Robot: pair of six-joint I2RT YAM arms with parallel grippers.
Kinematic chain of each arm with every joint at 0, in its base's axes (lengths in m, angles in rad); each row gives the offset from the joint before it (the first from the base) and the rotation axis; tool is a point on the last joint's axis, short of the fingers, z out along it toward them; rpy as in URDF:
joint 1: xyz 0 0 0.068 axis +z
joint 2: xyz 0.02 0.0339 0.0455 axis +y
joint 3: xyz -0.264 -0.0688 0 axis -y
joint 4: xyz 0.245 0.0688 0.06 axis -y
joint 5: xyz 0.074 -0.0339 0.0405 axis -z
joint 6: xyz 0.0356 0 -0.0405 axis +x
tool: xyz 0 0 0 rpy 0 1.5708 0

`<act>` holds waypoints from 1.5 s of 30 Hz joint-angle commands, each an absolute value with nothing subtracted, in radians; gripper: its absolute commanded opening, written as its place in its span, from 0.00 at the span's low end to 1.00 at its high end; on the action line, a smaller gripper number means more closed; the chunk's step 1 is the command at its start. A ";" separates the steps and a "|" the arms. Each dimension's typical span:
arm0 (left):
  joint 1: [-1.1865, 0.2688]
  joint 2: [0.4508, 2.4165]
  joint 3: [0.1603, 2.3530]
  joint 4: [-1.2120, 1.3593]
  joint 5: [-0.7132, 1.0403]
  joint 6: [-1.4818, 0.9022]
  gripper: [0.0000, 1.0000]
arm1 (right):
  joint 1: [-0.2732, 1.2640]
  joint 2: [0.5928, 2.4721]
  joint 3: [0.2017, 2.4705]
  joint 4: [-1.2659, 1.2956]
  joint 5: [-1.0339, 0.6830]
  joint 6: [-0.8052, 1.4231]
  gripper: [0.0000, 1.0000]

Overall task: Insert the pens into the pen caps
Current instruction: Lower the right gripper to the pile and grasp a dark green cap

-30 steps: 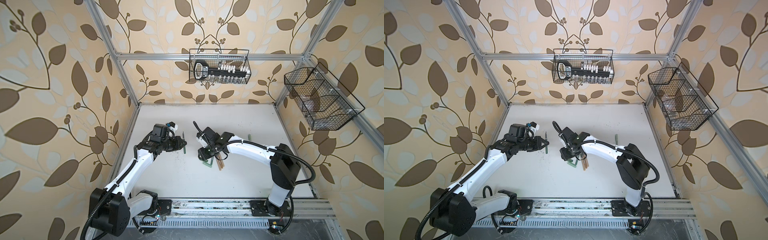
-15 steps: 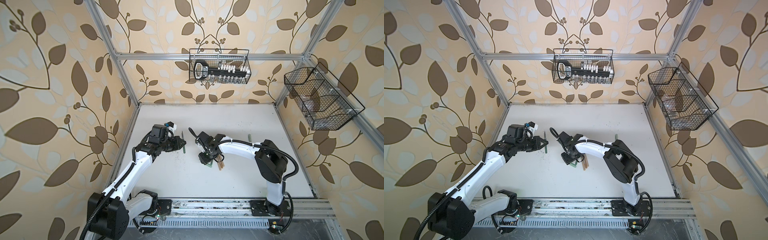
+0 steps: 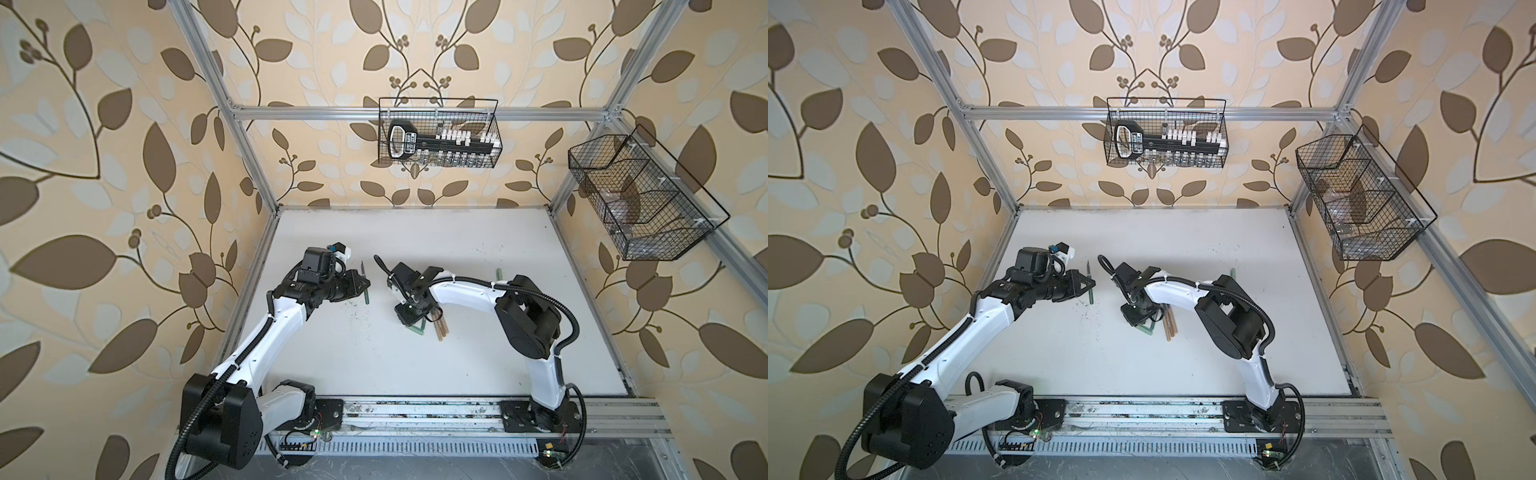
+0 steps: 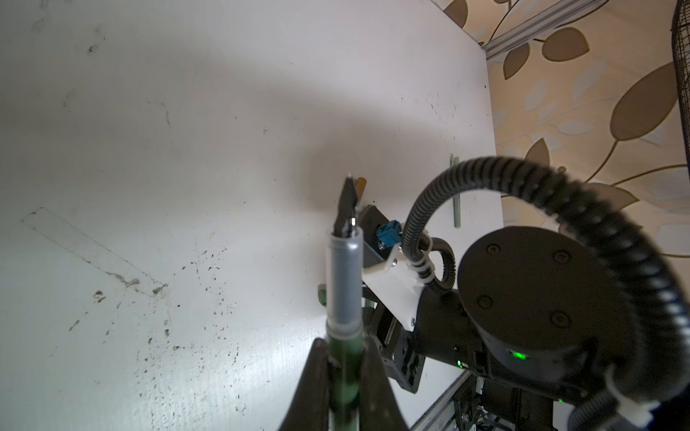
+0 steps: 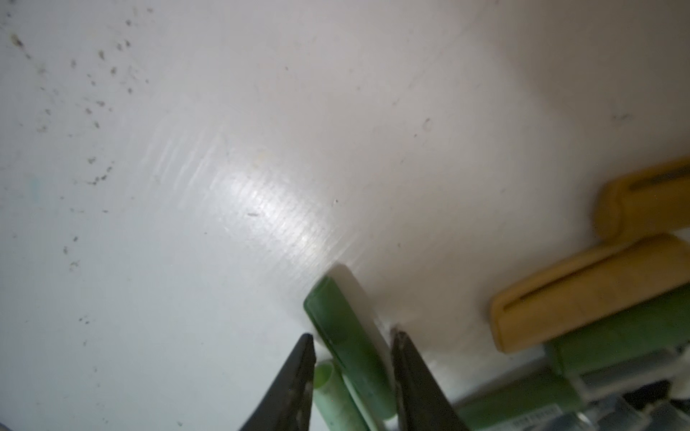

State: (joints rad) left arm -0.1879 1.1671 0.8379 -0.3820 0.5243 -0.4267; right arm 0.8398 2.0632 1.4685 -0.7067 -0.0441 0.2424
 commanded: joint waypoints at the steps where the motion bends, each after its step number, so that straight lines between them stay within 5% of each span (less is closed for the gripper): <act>1: -0.179 1.170 0.882 -0.348 0.552 -0.426 0.00 | 0.836 2.089 1.496 -0.718 -0.039 0.218 0.33; 16: -0.178 1.219 0.892 -0.294 0.572 -0.479 0.00 | 0.784 2.107 1.517 -0.715 -0.089 0.182 0.16; 30: -0.178 1.221 0.907 -0.295 0.566 -0.491 0.00 | 0.711 2.072 1.464 -0.651 -0.275 0.181 0.32; 45: -0.178 1.240 0.924 -0.284 0.575 -0.497 0.00 | 0.671 2.019 1.355 -0.643 -0.284 0.150 0.23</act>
State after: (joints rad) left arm -0.1879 1.2407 0.8776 -0.3111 0.5476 -0.4911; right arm 0.6727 2.0296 1.3815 -0.6231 -0.2855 0.1806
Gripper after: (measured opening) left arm 0.125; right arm 0.240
